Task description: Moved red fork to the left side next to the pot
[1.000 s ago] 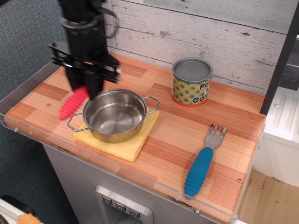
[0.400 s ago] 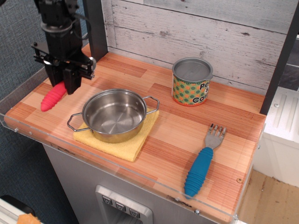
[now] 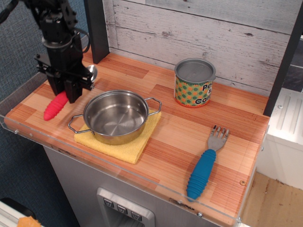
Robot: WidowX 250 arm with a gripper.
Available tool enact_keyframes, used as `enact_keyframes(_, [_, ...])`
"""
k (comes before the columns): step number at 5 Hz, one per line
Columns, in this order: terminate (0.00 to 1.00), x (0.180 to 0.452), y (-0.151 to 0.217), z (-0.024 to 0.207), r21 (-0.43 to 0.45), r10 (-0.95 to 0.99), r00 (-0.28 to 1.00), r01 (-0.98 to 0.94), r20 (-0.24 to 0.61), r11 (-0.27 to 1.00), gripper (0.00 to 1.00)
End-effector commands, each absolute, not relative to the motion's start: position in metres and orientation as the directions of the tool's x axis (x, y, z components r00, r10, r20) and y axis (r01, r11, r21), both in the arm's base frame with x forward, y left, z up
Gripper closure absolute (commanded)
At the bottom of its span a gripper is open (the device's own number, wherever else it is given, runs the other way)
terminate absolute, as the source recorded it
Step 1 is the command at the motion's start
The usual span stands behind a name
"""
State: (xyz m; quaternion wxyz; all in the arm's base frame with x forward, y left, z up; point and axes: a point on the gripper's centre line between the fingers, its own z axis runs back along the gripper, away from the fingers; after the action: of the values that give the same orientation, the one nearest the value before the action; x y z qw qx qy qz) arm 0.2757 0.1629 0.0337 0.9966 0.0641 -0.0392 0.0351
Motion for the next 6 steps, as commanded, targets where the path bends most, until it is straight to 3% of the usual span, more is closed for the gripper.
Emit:
enact_keyframes(1, [0.0,0.271,0.174,0.032,0.1,0.049,0.989,-0.063,0.139,0.993,1.0])
enact_keyframes(3, [0.0,0.273,0.169,0.032,0.117,0.031,0.99,-0.048,0.139,0.992,1.0])
enact_keyframes(4, [0.0,0.269,0.17,0.037,0.108,0.055,0.985,-0.073,0.164,0.991,0.0])
enact_keyframes(6, [0.0,0.264,0.171,0.045,0.12,0.076,0.981,-0.098,0.18,0.988,0.0])
